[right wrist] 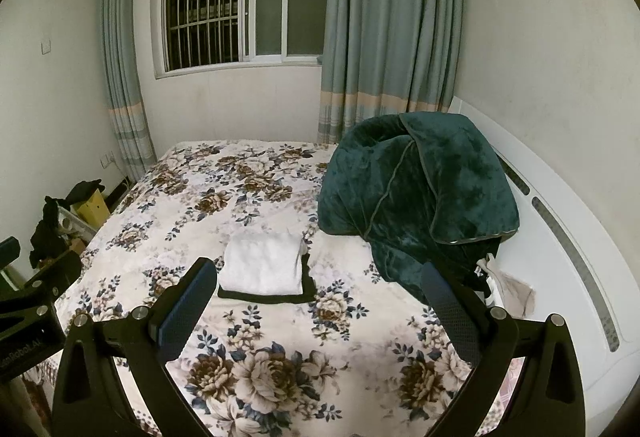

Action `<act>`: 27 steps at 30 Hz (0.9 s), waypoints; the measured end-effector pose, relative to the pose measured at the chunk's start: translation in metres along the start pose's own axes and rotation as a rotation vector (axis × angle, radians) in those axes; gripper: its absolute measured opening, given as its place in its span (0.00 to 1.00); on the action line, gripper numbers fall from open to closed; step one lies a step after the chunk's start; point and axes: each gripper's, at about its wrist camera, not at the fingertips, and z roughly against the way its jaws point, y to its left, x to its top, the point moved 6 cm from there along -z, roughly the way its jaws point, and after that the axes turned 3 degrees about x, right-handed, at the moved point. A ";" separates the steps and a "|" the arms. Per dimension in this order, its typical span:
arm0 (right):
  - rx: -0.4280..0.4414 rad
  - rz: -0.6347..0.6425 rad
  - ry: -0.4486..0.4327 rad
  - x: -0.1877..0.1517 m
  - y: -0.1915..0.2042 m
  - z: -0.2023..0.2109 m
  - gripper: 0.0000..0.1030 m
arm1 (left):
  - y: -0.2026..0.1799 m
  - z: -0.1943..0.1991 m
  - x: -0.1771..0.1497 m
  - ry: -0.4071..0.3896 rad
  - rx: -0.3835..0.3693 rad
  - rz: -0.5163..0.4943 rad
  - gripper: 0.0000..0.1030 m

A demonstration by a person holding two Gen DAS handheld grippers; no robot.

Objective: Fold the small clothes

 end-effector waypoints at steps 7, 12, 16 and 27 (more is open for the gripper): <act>0.005 -0.011 -0.004 -0.001 0.002 0.002 1.00 | -0.001 0.002 0.004 0.001 0.002 0.003 0.98; 0.002 -0.013 -0.006 -0.002 0.003 0.005 1.00 | -0.001 0.002 0.003 0.000 0.004 0.004 0.98; 0.001 -0.016 -0.007 -0.003 0.003 0.005 1.00 | 0.000 0.003 0.003 -0.002 0.003 0.005 0.98; 0.001 -0.022 -0.017 -0.001 0.006 0.006 1.00 | 0.000 0.006 0.008 -0.006 0.012 0.006 0.98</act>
